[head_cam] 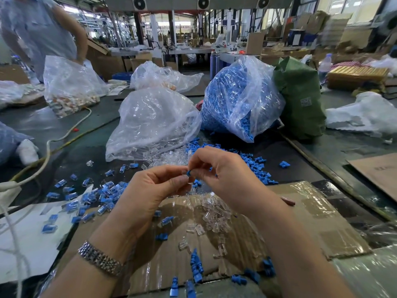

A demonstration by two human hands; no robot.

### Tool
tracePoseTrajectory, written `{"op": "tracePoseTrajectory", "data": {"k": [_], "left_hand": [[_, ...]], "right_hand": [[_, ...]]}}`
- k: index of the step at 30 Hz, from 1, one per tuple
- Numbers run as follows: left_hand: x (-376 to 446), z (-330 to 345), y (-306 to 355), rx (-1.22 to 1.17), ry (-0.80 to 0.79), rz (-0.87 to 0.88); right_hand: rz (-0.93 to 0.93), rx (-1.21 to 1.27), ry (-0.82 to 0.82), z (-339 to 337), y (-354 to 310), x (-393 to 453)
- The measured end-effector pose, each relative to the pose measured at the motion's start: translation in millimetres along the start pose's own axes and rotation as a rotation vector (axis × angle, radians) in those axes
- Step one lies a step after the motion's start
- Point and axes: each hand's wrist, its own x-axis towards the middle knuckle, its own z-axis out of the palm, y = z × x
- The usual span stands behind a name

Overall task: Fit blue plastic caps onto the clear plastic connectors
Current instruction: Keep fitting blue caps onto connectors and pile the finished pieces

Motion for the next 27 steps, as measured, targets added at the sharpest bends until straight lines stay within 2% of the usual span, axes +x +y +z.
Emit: {"op": "tracePoseTrajectory", "data": {"k": [2, 5, 7, 10, 12, 23, 27], "left_hand": [[1, 0, -2, -0.005, 0.012, -0.009], [2, -1, -3, -0.012, 0.001, -0.018], [3, -2, -3, -0.040, 0.006, -0.025], [3, -2, -4, -0.063, 0.019, -0.009], [4, -2, -3, -0.057, 0.017, 0.002], [5, -3, -7, -0.069, 0.042, 0.007], [6, -2, -8, -0.092, 0.063, 0.009]], "right_hand": [[0.027, 0.006, -0.008, 0, -2, 0], [0.162, 0.054, 0.008, -8, -1, -1], [0.317, -0.160, 0.019, -22, 9, -5], [0.692, -0.573, -0.217, -33, 21, -14], [0.814, -0.649, -0.341, -30, 25, -15], [0.732, -0.576, -0.294, -26, 17, -13], [0.715, -0.406, -0.217, -32, 19, -12]]}}
